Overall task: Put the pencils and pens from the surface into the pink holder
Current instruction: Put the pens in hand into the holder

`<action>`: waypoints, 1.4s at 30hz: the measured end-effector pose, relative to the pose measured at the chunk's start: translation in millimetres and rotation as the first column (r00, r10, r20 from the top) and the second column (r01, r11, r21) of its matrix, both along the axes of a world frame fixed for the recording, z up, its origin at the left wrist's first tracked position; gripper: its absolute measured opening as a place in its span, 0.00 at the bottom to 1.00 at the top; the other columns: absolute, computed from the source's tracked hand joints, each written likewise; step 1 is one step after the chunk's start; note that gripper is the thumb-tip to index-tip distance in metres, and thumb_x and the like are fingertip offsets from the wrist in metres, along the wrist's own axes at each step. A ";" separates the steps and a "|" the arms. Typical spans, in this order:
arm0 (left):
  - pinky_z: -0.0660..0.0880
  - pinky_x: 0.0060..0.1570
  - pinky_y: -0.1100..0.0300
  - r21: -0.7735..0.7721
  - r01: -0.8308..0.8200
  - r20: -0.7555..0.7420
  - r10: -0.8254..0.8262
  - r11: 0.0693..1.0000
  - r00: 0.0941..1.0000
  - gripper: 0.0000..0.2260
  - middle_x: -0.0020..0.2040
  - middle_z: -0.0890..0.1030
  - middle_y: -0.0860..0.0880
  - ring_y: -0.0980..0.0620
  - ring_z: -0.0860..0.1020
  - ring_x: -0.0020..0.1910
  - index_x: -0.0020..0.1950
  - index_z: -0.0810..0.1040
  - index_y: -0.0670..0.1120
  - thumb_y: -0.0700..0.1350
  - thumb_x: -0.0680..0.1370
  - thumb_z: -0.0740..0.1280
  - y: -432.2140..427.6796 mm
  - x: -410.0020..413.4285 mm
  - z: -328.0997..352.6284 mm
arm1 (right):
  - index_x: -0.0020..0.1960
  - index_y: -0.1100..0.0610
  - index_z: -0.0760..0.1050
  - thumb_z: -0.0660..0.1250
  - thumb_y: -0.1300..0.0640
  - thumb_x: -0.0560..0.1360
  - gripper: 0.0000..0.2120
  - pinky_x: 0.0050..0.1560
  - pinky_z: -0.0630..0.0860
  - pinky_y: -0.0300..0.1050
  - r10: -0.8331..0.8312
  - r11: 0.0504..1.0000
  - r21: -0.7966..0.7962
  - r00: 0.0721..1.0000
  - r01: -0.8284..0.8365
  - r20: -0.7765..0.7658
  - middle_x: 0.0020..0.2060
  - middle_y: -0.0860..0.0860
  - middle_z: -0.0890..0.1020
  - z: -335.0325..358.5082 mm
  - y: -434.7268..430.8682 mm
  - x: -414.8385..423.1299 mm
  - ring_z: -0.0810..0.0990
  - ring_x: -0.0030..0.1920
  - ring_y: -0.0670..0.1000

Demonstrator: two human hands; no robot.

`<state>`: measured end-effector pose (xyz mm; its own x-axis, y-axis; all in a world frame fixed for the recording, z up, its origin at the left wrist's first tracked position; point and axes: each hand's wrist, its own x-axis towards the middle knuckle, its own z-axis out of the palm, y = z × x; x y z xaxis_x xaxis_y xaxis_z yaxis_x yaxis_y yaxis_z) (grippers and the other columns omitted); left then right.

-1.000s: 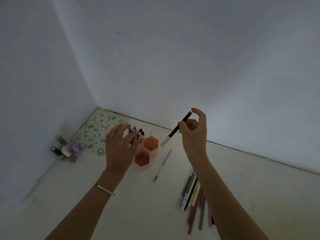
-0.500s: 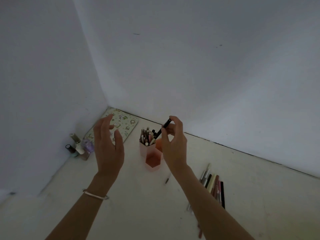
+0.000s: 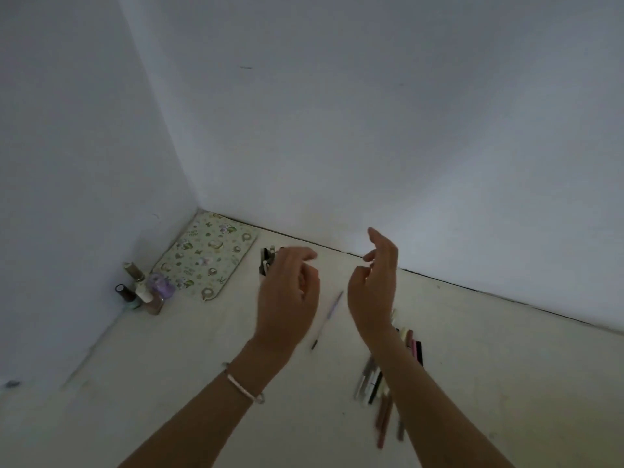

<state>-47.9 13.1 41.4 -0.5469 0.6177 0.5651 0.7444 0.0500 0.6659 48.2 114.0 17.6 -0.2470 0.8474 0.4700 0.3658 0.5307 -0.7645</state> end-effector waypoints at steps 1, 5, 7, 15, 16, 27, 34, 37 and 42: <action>0.73 0.40 0.71 -0.102 0.070 -0.055 -0.076 0.992 0.996 0.08 0.46 0.77 0.54 0.61 0.74 0.40 0.53 0.76 0.48 0.39 0.76 0.64 8.0 18.4 -5.4 | 0.69 0.55 0.67 0.56 0.76 0.68 0.32 0.44 0.75 0.40 -0.047 0.999 -0.019 0.998 0.046 -0.034 0.59 0.49 0.72 4.0 6.8 9.4 0.73 0.47 0.47; 0.74 0.55 0.61 -0.599 0.106 -0.079 -0.190 0.794 0.979 0.16 0.59 0.76 0.49 0.53 0.75 0.57 0.65 0.72 0.46 0.36 0.79 0.57 45.1 67.3 -53.9 | 0.65 0.54 0.70 0.56 0.73 0.74 0.24 0.45 0.71 0.29 -0.166 0.986 -0.041 0.984 0.163 -0.060 0.55 0.46 0.74 12.7 23.8 53.7 0.75 0.48 0.46; 0.73 0.56 0.59 -0.749 0.003 -0.157 -0.181 0.663 0.971 0.16 0.63 0.72 0.46 0.49 0.73 0.61 0.68 0.67 0.44 0.35 0.80 0.55 55.7 75.6 -76.0 | 0.62 0.52 0.72 0.56 0.72 0.75 0.22 0.46 0.69 0.27 -0.196 0.979 -0.059 0.980 0.194 -0.040 0.54 0.46 0.76 11.1 26.2 76.7 0.75 0.50 0.41; 0.77 0.50 0.60 -0.831 -0.152 -0.302 -0.206 0.535 0.931 0.20 0.61 0.73 0.44 0.47 0.73 0.59 0.71 0.64 0.44 0.33 0.80 0.55 66.8 75.7 -114.3 | 0.59 0.54 0.75 0.58 0.74 0.72 0.23 0.37 0.70 0.29 -0.251 0.952 -0.174 0.967 0.254 0.037 0.50 0.45 0.78 -18.5 24.4 134.8 0.74 0.38 0.41; 0.77 0.49 0.60 -0.831 -0.134 -0.295 -0.223 0.540 0.929 0.22 0.62 0.72 0.45 0.47 0.73 0.59 0.72 0.62 0.45 0.32 0.79 0.56 67.7 74.1 -114.1 | 0.59 0.54 0.75 0.58 0.74 0.72 0.23 0.37 0.70 0.29 -0.247 0.949 -0.190 0.968 0.252 0.049 0.49 0.45 0.78 -21.9 23.7 137.1 0.74 0.38 0.41; 0.76 0.45 0.60 -0.316 0.240 0.204 -0.181 0.918 0.962 0.32 0.48 0.69 0.50 0.50 0.73 0.43 0.76 0.62 0.53 0.32 0.75 0.64 93.2 65.4 -32.5 | 0.56 0.61 0.70 0.64 0.59 0.76 0.10 0.40 0.70 0.41 0.161 0.768 -0.523 0.678 0.370 0.717 0.45 0.54 0.77 -51.4 29.0 161.2 0.75 0.41 0.52; 0.79 0.43 0.59 -0.235 0.192 0.212 -0.143 0.953 0.967 0.28 0.50 0.70 0.48 0.52 0.75 0.44 0.71 0.68 0.49 0.30 0.73 0.66 82.5 64.8 -19.5 | 0.48 0.59 0.63 0.59 0.62 0.79 0.04 0.35 0.67 0.42 0.193 0.761 -0.531 0.651 0.373 0.734 0.36 0.49 0.69 -71.0 17.2 158.9 0.70 0.35 0.48; 0.79 0.44 0.62 -0.191 0.163 0.247 -0.113 0.968 0.962 0.27 0.53 0.72 0.49 0.52 0.76 0.46 0.69 0.68 0.49 0.31 0.73 0.67 72.5 60.3 -15.1 | 0.49 0.60 0.64 0.62 0.54 0.80 0.10 0.38 0.69 0.42 0.158 0.760 -0.528 0.680 0.379 0.716 0.42 0.53 0.75 -65.4 19.6 158.0 0.74 0.40 0.51; 0.78 0.44 0.62 -0.023 0.005 0.100 -0.003 1.000 0.995 0.26 0.52 0.72 0.48 0.52 0.76 0.45 0.68 0.68 0.47 0.30 0.73 0.67 61.9 22.0 7.7 | 0.49 0.58 0.72 0.70 0.57 0.71 0.10 0.25 0.68 0.36 -0.019 0.753 -0.573 0.880 0.324 0.474 0.36 0.50 0.79 -12.2 47.2 134.2 0.76 0.31 0.46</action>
<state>-25.9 75.0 49.1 -0.5973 0.6321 0.4936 0.6747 0.0634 0.7354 182.4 161.2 5.4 -0.1053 0.9517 -0.2884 0.7587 -0.1105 -0.6419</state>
